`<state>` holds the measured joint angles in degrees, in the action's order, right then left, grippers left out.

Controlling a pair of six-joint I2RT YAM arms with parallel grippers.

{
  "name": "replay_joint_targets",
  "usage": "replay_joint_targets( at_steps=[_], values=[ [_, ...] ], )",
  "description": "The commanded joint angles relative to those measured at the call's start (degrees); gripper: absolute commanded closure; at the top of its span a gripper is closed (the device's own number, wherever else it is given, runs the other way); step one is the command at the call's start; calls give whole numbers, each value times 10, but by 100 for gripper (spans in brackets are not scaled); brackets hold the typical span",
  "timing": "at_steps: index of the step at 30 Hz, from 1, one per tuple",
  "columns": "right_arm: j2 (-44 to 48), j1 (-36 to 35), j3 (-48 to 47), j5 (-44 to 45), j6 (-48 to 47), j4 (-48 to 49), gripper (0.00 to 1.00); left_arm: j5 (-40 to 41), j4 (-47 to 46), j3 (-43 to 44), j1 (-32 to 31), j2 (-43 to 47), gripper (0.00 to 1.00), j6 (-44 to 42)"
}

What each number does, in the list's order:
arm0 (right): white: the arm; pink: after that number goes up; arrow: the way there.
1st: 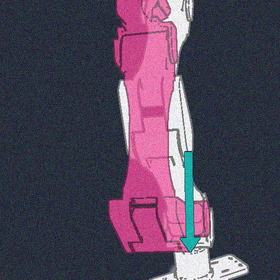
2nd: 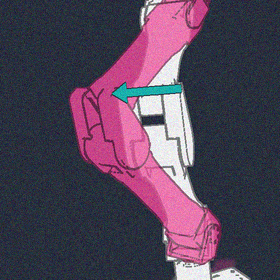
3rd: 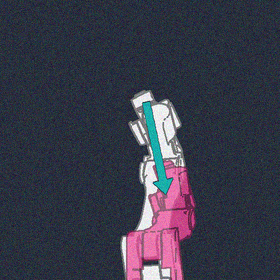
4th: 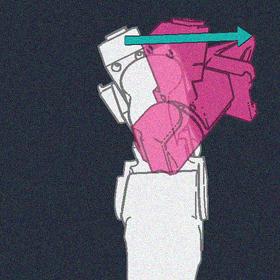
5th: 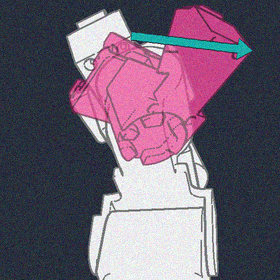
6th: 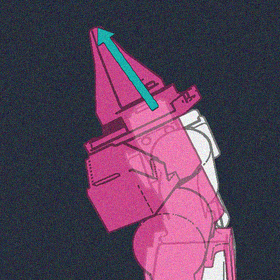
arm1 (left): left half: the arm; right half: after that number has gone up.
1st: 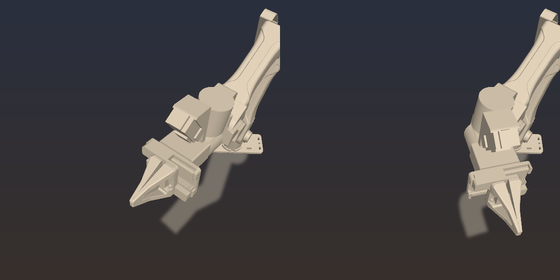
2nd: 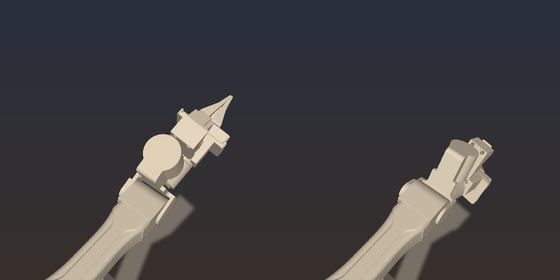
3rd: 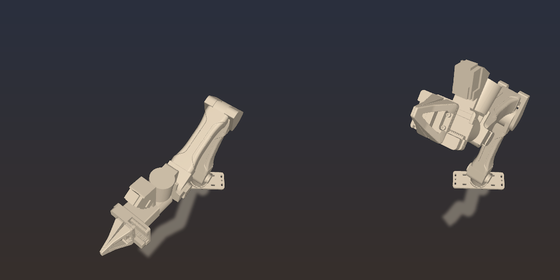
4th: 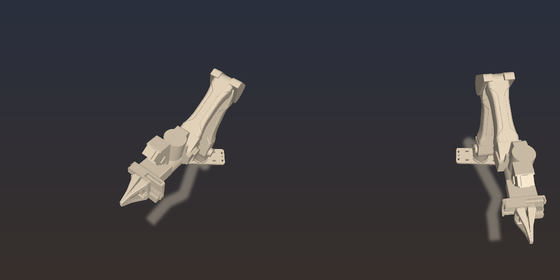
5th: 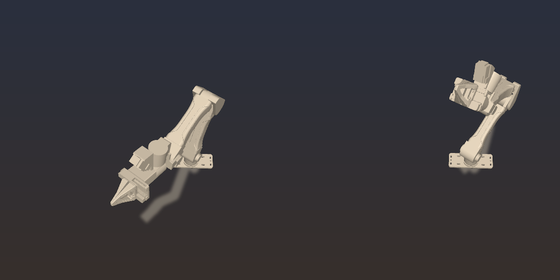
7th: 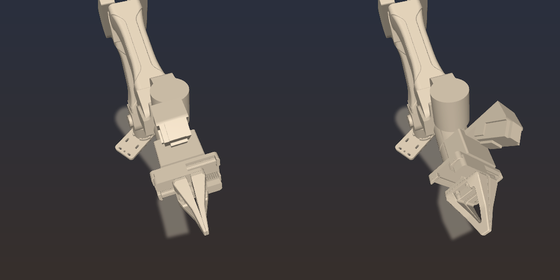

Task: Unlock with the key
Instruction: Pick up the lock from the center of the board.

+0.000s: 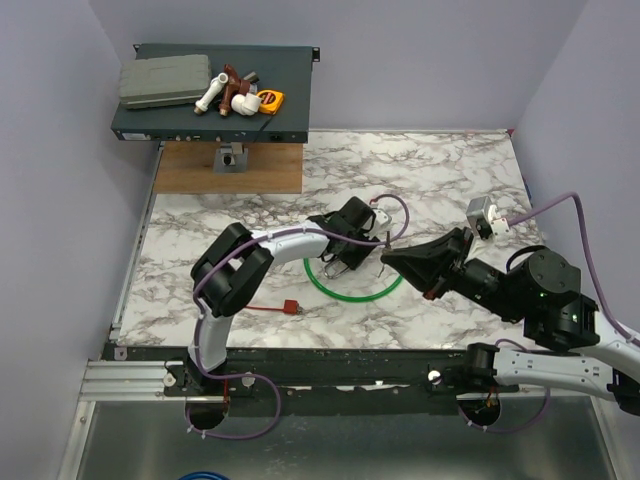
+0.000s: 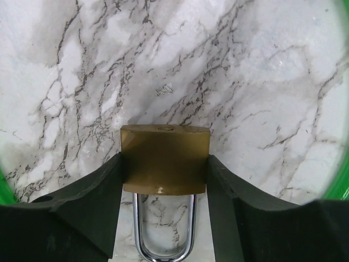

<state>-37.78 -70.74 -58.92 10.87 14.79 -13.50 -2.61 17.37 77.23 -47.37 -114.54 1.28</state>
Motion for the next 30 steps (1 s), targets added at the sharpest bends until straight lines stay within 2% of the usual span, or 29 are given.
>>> replay_joint_targets(
  at_steps=[1,5,11,15,20,23,25,30],
  values=[
    [-14,4,-32,-4,-19,-14,99,-31,38,-36,-15,48,100,-42],
    [-29,3,-58,-1,-30,-29,99,-76,92,-41,-15,137,100,-95],
    [-47,3,-96,12,-41,-51,99,-132,193,-54,-14,328,100,-185],
    [-70,3,-124,13,-47,-71,99,-137,280,-58,-13,444,100,-228],
    [-89,4,-162,0,-50,-97,99,-157,381,-79,-12,596,100,-340],
    [-102,4,-179,-28,-48,-123,99,-204,384,-104,-14,731,100,-458],
    [-115,3,-186,-60,-47,-143,99,-216,348,-119,-17,793,100,-509],
    [-185,3,-213,-167,-43,-209,99,-281,326,-99,-21,835,100,-620]
  ],
)
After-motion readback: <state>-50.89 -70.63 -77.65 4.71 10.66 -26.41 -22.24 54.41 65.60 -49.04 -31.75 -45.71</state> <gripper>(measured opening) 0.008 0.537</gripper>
